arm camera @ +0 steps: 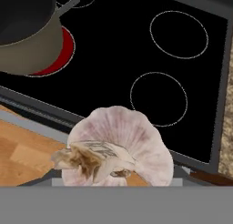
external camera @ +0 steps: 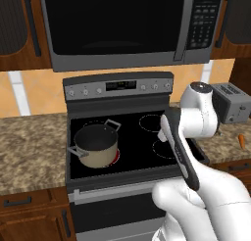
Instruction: Put the carrot and garlic in the pot. Retrieve the spatula and lightly stir the vegetables in the pot.
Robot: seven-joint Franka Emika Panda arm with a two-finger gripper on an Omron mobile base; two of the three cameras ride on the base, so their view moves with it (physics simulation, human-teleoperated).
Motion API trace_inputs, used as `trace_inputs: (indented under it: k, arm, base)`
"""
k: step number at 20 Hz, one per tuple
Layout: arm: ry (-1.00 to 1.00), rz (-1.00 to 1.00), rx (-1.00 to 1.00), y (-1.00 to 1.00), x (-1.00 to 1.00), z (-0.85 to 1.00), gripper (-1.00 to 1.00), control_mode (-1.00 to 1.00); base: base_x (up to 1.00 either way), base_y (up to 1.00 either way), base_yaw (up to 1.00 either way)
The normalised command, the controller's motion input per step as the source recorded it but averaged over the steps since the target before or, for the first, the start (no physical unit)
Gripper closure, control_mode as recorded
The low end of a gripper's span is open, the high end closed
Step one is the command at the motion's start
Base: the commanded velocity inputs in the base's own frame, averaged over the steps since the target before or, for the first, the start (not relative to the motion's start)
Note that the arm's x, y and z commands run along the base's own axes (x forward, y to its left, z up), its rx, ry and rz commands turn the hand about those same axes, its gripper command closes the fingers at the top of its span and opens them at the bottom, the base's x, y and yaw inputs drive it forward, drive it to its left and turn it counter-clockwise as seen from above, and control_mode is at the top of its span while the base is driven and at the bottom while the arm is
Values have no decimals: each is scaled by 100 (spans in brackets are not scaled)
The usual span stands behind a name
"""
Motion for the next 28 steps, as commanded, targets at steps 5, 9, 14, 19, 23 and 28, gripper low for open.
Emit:
trace_inputs:
  k: [5,9,14,19,23,28]
  arm:
    - [3,0,0,100,-12,31,100,-100]
    - [2,0,0,100,-3,25,100,-100]
    - [0,0,0,100,3,5,100,-100]
    - [0,0,0,81,40,-16,100,-100]
    - [0,-1,0,35,59,-37,100,-100]
    - [0,-4,0,6,68,-41,100,-100]
  base:
    - [0,0,0]
    - [0,0,0]
    - [0,0,0]
    - [0,0,0]
    - [0,0,0]
    - [0,0,0]
